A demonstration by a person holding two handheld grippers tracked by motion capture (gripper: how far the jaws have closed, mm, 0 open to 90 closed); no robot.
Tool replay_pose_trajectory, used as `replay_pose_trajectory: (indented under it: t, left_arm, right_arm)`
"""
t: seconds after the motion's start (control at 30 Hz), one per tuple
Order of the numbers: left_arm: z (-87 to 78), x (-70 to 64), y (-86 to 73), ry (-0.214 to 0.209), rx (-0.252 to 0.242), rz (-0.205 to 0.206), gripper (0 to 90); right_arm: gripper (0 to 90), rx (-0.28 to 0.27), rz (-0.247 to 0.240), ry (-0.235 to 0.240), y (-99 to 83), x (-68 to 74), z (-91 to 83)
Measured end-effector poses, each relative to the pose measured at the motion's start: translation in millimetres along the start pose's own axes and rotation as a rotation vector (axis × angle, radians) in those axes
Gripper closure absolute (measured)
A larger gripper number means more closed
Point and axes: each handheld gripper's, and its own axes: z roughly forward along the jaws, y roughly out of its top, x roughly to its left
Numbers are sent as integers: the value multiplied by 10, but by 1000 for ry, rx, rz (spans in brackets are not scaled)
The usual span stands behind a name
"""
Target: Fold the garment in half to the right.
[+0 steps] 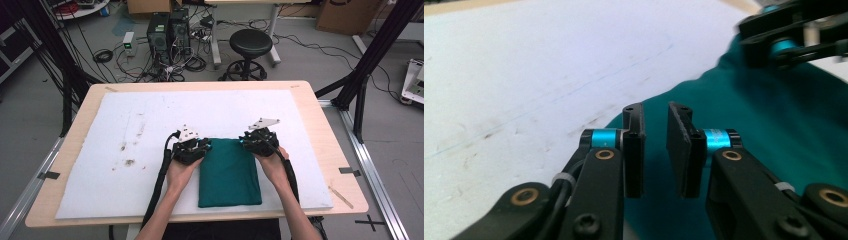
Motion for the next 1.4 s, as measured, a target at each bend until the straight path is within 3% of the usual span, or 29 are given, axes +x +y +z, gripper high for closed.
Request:
replay_pose_trajectory:
  t: [0.17, 0.23, 0.3, 0.43, 0.53, 0.6, 0.67, 0.8, 0.9, 1.0, 1.07, 1.13, 1.27, 1.4]
  left_arm:
    - [66, 49, -28, 20, 24, 2, 746]
    - [58, 75, -26, 31, 25, 10, 736]
    - [23, 107, -11, 43, 2, 3, 710]
    - [-9, 111, 28, 1, -54, -9, 717]
    - [66, 87, 16, -24, -18, -3, 720]
    - [124, 89, -10, 13, 27, 8, 726]
    - [158, 120, -31, 14, 44, 0, 729]
    - [172, 142, -42, 66, 52, 54, 728]
    - [126, 145, -29, 81, 60, 52, 675]
    - [-51, 77, 1, 31, 22, 73, 602]
    - [-184, 6, -3, -22, -21, 93, 596]
    - [-290, -46, -28, -97, -31, 103, 586]
    - [-427, -163, -156, -224, 20, 120, 534]
    - [-522, -315, -312, -271, 62, 190, 518]
  right_arm:
    - [684, 60, 17, -12, -172, -130, 32]
    - [676, 69, 48, 4, -229, -189, 55]
    - [676, 58, 60, 2, -231, -201, 27]
    - [675, -12, 81, 24, -160, -180, -79]
    - [676, -13, 83, 26, -117, -166, -46]
    - [682, 21, 88, 4, -122, -207, 43]
    - [686, 75, 111, -12, -161, -286, 165]
    - [698, 94, 104, -13, -218, -329, 231]
    - [655, 89, 130, -11, -235, -368, 234]
    - [610, 54, 128, -36, -243, -339, 115]
    - [594, 7, 131, -6, -274, -296, -17]
    - [576, -36, 131, 27, -328, -234, -149]
    - [552, -98, 102, 124, -477, -25, -401]
    - [548, -114, 62, 166, -666, 220, -586]
